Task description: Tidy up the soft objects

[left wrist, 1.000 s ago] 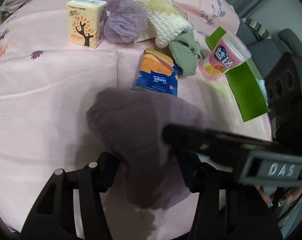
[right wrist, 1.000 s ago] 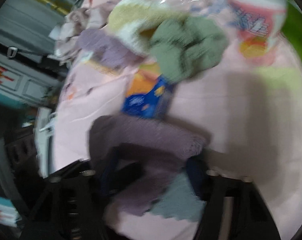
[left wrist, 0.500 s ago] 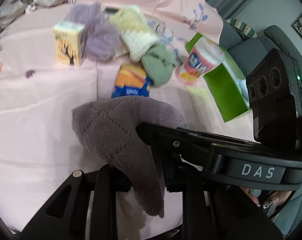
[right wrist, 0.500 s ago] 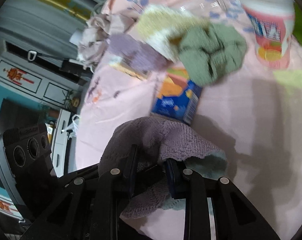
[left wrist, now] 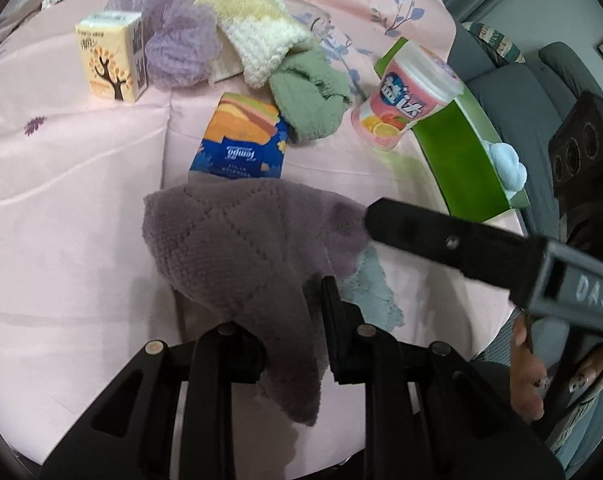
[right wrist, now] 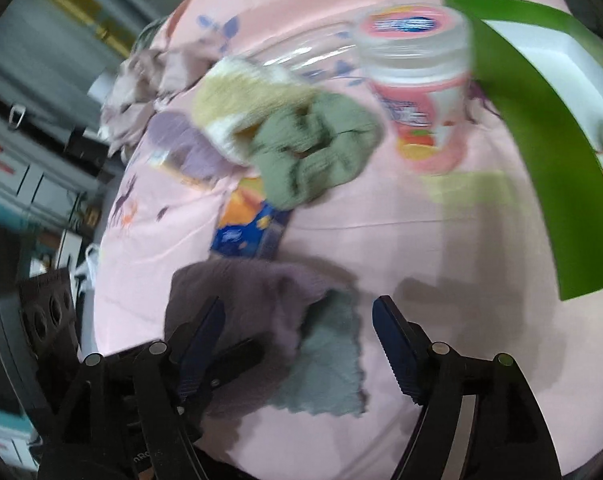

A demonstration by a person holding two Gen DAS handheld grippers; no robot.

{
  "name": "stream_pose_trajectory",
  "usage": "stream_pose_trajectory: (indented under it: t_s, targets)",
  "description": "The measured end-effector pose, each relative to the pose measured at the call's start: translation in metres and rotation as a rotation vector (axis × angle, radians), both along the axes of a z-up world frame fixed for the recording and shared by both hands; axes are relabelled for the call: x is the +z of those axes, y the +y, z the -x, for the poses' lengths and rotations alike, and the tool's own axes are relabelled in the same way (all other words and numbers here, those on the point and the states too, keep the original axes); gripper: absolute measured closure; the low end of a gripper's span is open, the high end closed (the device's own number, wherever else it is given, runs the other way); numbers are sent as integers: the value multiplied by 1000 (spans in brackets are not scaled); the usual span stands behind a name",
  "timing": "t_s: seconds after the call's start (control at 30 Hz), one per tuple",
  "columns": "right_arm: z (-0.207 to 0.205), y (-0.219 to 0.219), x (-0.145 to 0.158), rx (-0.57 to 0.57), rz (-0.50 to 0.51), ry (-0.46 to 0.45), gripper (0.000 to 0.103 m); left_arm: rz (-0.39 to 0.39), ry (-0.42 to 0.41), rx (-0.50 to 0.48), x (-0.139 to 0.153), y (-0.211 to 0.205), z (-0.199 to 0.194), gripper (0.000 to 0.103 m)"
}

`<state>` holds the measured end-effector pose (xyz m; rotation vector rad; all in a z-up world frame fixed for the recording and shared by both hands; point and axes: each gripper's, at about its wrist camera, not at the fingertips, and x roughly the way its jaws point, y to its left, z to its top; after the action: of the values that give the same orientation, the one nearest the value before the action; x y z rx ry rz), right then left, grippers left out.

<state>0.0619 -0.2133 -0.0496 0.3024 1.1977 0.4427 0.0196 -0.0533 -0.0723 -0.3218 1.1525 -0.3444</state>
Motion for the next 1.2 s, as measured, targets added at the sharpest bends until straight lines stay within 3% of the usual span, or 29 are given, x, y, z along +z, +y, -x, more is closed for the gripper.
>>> stream_pose_trajectory:
  t_s: [0.13,0.23,0.3,0.37,0.47,0.5,0.83,1.2]
  targets:
    - [-7,1,-23,0,-34,83,26,14,23,12,-8,1,-2,83]
    - [-6,11,-22,8,-1,47,26,37,28,16,-8,4,-2,83]
    - [-5,17,-24,18,-38,44,28,48,31,17,-8,5,-3,83]
    - [-3,25,-27,43,-55,47,40,53,25,15,-8,4,-3,83]
    - [-3,33,-33,71,-109,82,72,69,12,11,-6,1,-1,83]
    - [-3,33,-36,76,-135,97,76,75,13,10,-5,1,0,83]
    - [12,25,17,65,-152,-98,76,37,-132,-27,43,-16,5,83]
    - [2,-49,111,-102,-158,-325,76,57,-366,-152,127,-84,-21,83]
